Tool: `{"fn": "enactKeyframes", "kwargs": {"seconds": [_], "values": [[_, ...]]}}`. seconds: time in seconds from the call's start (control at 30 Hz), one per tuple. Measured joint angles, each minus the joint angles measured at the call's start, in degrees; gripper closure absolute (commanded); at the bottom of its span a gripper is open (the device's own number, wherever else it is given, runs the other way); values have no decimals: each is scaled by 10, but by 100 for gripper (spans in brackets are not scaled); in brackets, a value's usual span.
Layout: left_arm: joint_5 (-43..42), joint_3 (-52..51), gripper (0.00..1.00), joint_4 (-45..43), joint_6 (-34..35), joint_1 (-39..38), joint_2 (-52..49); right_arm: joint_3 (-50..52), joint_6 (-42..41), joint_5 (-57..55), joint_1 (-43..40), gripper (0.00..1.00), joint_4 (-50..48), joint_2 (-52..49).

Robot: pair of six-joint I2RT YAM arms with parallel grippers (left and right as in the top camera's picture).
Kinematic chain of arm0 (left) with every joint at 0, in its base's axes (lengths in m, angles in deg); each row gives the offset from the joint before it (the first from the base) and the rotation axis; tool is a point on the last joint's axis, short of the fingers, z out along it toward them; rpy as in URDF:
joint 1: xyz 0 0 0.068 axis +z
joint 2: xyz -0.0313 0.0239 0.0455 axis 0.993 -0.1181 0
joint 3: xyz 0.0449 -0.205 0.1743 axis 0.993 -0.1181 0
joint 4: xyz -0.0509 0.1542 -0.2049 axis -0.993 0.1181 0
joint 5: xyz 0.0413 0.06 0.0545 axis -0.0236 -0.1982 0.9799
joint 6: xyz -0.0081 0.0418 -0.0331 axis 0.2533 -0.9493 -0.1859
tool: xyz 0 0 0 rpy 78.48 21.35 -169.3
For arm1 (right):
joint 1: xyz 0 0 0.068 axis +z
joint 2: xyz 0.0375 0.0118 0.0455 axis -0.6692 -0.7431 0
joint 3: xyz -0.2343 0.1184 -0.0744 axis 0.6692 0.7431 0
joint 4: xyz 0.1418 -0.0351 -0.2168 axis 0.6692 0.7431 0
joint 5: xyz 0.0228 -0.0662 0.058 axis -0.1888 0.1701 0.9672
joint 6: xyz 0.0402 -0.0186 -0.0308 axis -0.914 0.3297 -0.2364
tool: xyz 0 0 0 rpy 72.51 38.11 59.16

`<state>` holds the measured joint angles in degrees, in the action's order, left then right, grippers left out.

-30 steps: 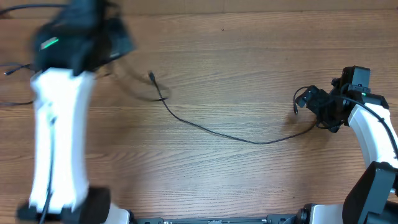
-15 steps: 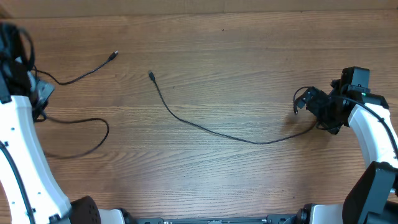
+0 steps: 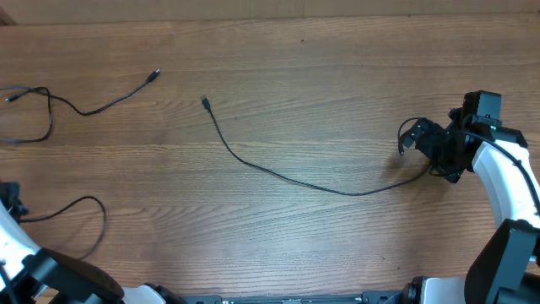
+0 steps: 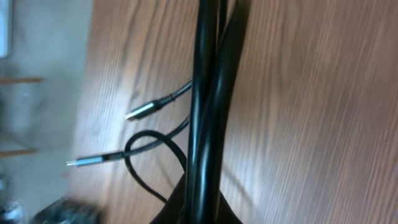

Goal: Untangle cables

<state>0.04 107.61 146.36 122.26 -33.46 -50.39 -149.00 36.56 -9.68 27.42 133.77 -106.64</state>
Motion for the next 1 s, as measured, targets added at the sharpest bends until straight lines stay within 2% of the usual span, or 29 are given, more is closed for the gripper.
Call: {"fn": "enactKeyframes", "kwargs": {"seconds": [0.17, 0.3, 0.5, 0.57, 0.6, 0.67, 0.7, 0.73, 0.83, 1.0], "values": [[-10, -58, 96, -160, -57, 13, -5, 0, 0, 0, 0, 0, -2, 0], [-12, -68, 96, -208, -83, 12, -29, 0, 0, 0, 0, 0, -2, 0], [23, -71, 95, -250, -99, 12, -118, 0, 0, 0, 0, 0, -2, 0], [38, -73, 81, -256, -103, 12, -150, 0, 0, 0, 0, 0, -2, 0], [42, -74, 58, -258, -108, 12, -162, 0, 0, 0, 0, 0, -2, 0], [49, -76, 20, -266, -110, 12, -180, 0, 0, 0, 0, 0, -2, 0], [50, -78, 5, -275, -110, 12, -184, 0, 0, 0, 0, 0, -2, 0], [51, -79, 1, -280, -110, 12, -186, 0, 0, 0, 0, 0, -2, 0], [53, -74, 0, -287, -113, 12, -186, 0, 0, 0, 0, 0, -2, 0], [10, -9, 1, -207, -114, 12, -186, 0, 0, 0, 0, 0, -2, 0]]}}
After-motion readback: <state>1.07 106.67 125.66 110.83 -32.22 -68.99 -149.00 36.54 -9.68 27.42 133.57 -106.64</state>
